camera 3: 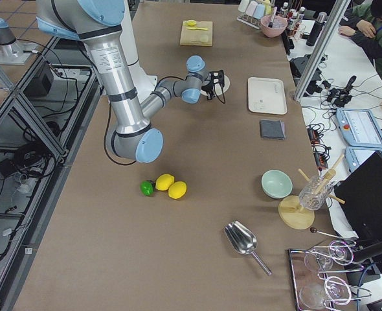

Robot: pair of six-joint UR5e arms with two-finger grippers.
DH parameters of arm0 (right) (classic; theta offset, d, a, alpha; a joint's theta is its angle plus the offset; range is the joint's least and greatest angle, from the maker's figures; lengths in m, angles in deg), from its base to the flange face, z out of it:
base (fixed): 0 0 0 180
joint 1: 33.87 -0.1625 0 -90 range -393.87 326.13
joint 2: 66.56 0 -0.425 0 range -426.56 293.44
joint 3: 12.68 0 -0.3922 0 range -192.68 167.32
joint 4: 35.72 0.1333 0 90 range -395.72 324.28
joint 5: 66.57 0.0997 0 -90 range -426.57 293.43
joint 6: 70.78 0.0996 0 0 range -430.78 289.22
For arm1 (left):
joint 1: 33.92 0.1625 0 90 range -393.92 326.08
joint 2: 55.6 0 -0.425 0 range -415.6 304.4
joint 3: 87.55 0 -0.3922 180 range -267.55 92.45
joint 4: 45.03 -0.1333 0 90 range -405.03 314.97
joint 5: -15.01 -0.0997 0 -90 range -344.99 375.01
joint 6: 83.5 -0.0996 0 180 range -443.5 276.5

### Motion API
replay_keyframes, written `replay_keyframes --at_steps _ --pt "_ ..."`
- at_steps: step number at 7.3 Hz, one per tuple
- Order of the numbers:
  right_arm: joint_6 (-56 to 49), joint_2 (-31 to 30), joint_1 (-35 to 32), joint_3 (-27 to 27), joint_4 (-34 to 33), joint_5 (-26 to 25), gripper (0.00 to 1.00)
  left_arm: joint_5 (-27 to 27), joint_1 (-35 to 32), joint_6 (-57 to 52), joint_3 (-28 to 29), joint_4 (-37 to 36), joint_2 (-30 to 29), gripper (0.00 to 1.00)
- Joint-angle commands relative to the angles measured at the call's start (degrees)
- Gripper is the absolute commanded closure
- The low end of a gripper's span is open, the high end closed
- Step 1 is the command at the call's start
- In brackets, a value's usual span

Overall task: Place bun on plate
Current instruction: 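Drag the white plate with the right gripper toward the table centre, then release the plate and raise the right gripper while the left arm reaches out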

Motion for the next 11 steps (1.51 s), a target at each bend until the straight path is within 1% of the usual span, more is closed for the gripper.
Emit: replay_keyframes --at_steps 1,4,5,6,7,8,9,10,11 --pt "-0.6 2.9 1.1 -3.0 -3.2 -1.6 1.00 0.0 0.0 -0.1 0.7 0.1 0.0 0.02" --pt "-0.5 2.8 2.2 -3.7 -3.4 -1.5 1.00 0.0 0.0 0.0 0.7 0.1 0.1 0.02" --pt "0.4 2.8 2.4 -3.7 -3.4 -1.6 0.01 0.1 0.0 0.1 0.6 0.2 0.0 0.02" --pt "2.1 2.7 2.3 -2.9 -3.8 -1.4 0.00 0.1 0.0 1.7 -0.2 0.4 0.1 0.02" --pt "2.1 2.6 1.3 1.2 -8.4 -0.9 0.00 1.2 0.3 7.6 -1.5 1.5 0.1 0.02" --pt "1.7 2.8 -0.5 6.0 -15.9 0.8 0.00 3.1 1.9 12.2 -1.7 3.9 0.2 0.02" --pt "1.5 2.6 -3.4 6.9 -17.0 3.9 0.00 2.8 5.0 19.1 -2.5 7.4 0.6 0.02" --pt "1.2 1.8 -6.4 6.9 -16.7 6.4 0.00 1.8 8.9 25.1 -3.5 11.0 1.8 0.02" --pt "-1.5 0.4 -10.1 6.8 -16.6 10.1 0.00 -0.8 13.3 30.4 -6.2 13.4 3.3 0.02"
